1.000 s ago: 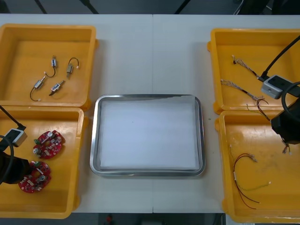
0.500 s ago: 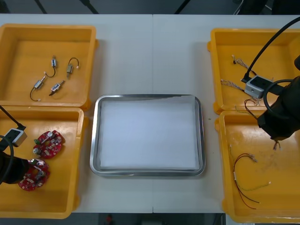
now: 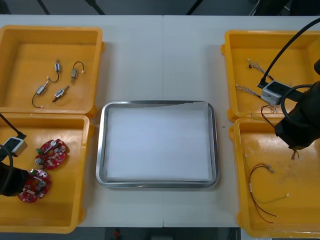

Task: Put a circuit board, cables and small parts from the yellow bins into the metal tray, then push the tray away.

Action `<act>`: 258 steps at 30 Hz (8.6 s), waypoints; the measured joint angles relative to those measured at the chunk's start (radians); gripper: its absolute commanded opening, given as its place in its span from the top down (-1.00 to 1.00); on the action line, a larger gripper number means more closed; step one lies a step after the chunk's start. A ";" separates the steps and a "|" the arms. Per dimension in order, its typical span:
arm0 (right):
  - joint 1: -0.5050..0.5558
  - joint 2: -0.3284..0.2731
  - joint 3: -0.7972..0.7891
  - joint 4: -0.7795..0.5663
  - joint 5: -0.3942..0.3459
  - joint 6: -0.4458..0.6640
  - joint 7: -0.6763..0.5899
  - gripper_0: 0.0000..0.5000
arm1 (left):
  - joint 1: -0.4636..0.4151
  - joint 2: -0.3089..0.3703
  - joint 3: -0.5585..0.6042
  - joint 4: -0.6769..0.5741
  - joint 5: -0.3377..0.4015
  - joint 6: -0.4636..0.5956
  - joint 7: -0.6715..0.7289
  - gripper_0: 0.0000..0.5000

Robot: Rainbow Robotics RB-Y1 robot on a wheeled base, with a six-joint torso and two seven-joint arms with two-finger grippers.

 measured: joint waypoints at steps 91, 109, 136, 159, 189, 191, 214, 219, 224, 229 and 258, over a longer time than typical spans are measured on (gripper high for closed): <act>0.000 -0.002 0.000 0.003 0.001 -0.001 0.000 1.00 | -0.707 -0.517 -0.170 -0.269 -0.185 0.807 0.922 1.00; 0.000 -0.002 0.000 0.003 0.001 -0.001 0.000 1.00 | -0.707 -0.649 -0.404 -0.216 -0.414 0.825 0.922 1.00; 0.000 -0.002 0.000 0.003 0.001 -0.001 0.000 1.00 | -0.707 -0.660 -0.506 -0.123 -0.472 0.786 0.922 1.00; 0.000 -0.002 0.000 0.003 0.001 -0.001 0.000 1.00 | -0.717 -0.646 -0.503 -0.175 -0.430 0.790 0.922 -1.00; -0.038 -0.002 0.104 0.001 0.001 -0.075 0.002 1.00 | -0.861 -0.214 -0.091 -0.260 0.209 0.864 0.835 -1.00; -0.065 -0.002 0.141 -0.011 0.001 -0.088 0.008 1.00 | -0.861 -0.200 -0.086 -0.226 0.209 0.865 0.760 -1.00; -0.450 0.162 0.668 -0.045 0.064 -0.181 0.061 1.00 | -0.868 -0.165 -0.023 0.254 0.182 0.686 0.279 -1.00; -0.489 0.222 0.747 -0.023 0.104 -0.231 0.069 1.00 | -0.873 -0.165 -0.023 0.316 0.201 0.613 0.089 -1.00; -0.506 0.252 0.838 -0.005 0.175 -0.289 0.137 1.00 | -0.873 -0.165 -0.023 0.381 0.229 0.573 0.065 -1.00; -0.507 0.257 0.928 0.018 0.250 -0.345 0.168 1.00 | -0.875 -0.165 -0.023 0.443 0.234 0.550 -0.029 -1.00; -0.508 0.304 1.038 0.156 0.288 -0.416 0.245 -1.00 | -1.116 -0.329 -0.207 0.885 0.166 0.413 -0.409 -1.00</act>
